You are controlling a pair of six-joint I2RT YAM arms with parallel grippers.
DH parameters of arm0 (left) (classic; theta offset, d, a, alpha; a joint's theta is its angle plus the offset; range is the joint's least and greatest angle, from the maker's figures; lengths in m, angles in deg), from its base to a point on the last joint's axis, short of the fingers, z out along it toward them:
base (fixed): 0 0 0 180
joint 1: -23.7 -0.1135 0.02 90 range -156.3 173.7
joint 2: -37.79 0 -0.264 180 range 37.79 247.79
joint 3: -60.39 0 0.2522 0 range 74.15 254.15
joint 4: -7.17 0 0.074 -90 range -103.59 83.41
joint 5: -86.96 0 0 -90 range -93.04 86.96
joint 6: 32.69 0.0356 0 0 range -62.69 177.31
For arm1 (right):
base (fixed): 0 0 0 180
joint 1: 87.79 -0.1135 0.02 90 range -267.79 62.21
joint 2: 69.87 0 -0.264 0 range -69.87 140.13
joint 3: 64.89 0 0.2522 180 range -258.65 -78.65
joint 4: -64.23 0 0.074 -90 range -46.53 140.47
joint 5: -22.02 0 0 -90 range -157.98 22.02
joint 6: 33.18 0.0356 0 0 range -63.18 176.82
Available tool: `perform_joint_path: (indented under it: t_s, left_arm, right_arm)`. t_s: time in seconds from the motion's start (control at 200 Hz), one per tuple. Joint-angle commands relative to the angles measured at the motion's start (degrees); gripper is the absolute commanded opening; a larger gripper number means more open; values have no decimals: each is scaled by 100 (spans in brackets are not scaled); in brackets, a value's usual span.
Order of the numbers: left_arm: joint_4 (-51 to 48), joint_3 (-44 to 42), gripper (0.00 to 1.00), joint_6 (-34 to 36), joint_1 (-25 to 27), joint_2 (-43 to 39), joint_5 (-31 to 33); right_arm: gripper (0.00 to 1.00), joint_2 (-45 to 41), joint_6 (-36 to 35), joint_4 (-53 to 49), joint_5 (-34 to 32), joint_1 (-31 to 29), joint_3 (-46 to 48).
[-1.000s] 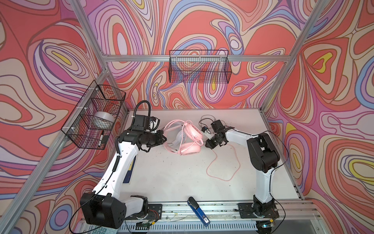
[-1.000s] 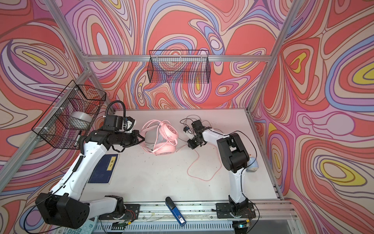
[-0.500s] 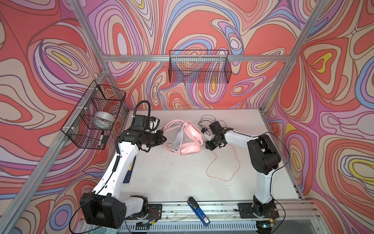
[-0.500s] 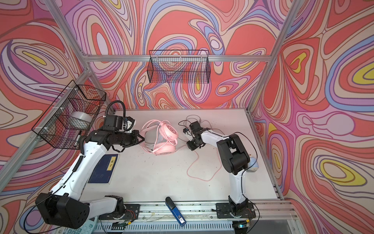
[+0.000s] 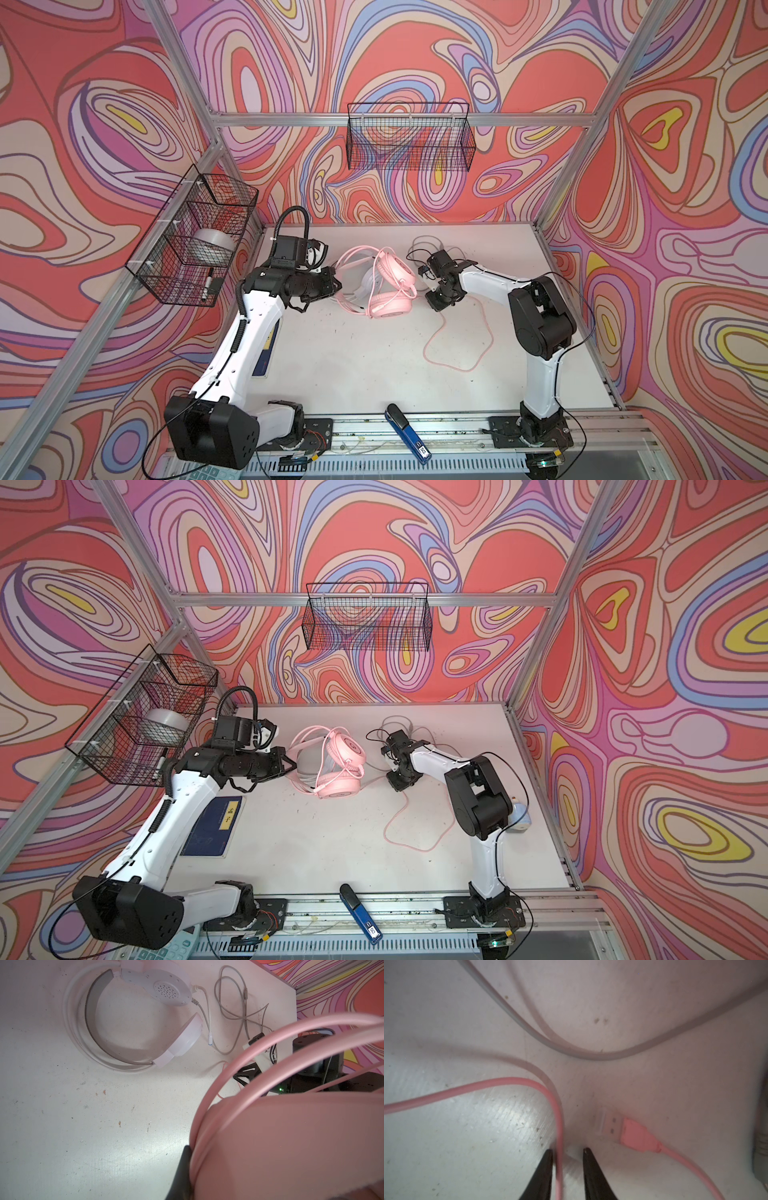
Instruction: Wrap the headphones
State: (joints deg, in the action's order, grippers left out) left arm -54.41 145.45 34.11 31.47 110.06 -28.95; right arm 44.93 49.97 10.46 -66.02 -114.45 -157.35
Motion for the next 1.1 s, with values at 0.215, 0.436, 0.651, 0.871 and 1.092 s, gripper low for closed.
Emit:
perform_joint_path:
  t_s: [0.215,0.436,0.651,0.871,1.092]
  left_arm:
    - [114,-47,0,-123,-56,-213,-230]
    - [147,-112,0,-113,-64,-231,-234]
    - [201,-177,0,-122,-74,-240,-256]
    - [253,-187,0,-140,-83,-205,-274]
    - [299,-192,0,-189,-83,-154,-291]
  right_arm:
    - [39,-467,1182,-692,16,-25,596]
    - [43,-656,1593,-609,466,-24,953]
    - [37,-574,1775,-558,645,-30,1163]
    - [26,-530,1757,-850,415,-31,1121]
    - [11,-624,1696,-869,239,-24,1093]
